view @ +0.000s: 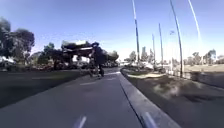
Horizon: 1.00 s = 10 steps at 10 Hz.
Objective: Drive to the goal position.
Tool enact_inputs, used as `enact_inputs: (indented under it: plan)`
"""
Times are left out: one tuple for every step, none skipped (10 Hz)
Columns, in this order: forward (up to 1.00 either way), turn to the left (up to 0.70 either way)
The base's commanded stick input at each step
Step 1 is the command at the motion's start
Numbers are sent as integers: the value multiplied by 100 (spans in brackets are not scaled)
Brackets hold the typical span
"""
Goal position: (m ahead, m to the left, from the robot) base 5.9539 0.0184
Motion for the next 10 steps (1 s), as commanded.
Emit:
enact_inputs:
  plan:
    - [98,0]
    - [98,0]
    - [98,0]
    - [98,0]
    - [98,0]
    - [98,0]
    - [98,0]
    - [98,0]
    - [98,0]
    - [98,0]
